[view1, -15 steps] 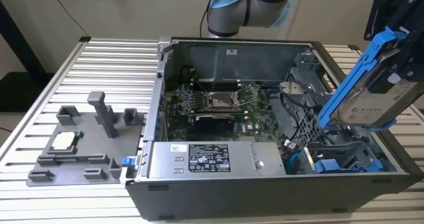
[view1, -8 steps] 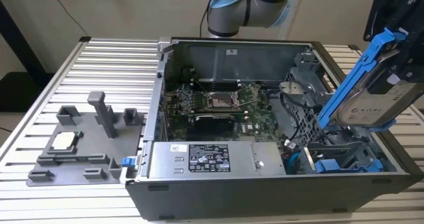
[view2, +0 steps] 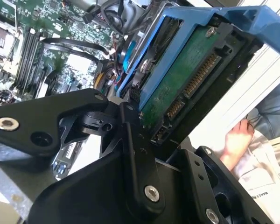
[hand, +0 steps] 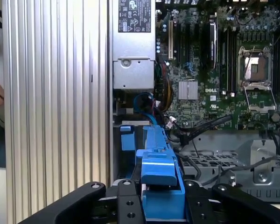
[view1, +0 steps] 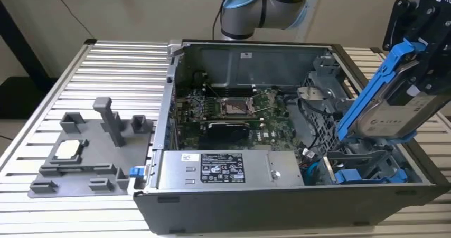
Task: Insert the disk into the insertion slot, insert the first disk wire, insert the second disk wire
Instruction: 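Insert the disk into the insertion slot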
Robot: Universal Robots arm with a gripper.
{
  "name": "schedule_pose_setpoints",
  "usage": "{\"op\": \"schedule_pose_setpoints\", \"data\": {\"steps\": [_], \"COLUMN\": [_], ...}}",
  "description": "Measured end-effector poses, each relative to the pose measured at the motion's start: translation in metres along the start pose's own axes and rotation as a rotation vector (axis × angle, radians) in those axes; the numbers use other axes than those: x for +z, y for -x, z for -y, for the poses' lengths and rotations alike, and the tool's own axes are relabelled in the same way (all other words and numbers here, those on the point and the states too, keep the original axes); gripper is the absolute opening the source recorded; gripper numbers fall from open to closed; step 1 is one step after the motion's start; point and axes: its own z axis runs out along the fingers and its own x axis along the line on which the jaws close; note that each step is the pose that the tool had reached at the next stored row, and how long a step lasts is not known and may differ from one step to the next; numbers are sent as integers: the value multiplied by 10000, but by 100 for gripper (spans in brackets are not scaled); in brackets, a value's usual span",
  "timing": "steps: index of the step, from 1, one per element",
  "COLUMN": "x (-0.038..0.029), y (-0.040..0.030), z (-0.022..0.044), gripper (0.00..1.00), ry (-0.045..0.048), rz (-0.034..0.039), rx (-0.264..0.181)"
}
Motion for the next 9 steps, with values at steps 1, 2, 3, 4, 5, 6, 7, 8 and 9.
{"op": "schedule_pose_setpoints", "data": {"steps": [1, 2, 3, 4, 5, 6, 7, 8, 9], "x": [10, 18, 26, 34, 42, 52, 63, 74, 84], "y": [0, 0, 0, 0, -2, -4, -7, -13, -18], "z": [0, 0, 1, 1, 1, 1, 2, 2, 3], "gripper": [33, 33, 33, 33, 33, 33, 33, 33, 33], "ry": [-3, -5, -7, -9, -9, -9, -10, -13, -16], "rz": [3, 1, 1, 2, 2, 3, 3, 1, 1], "rx": [0, 0, 0, 0, 0, 0, 0, 0, -1]}}
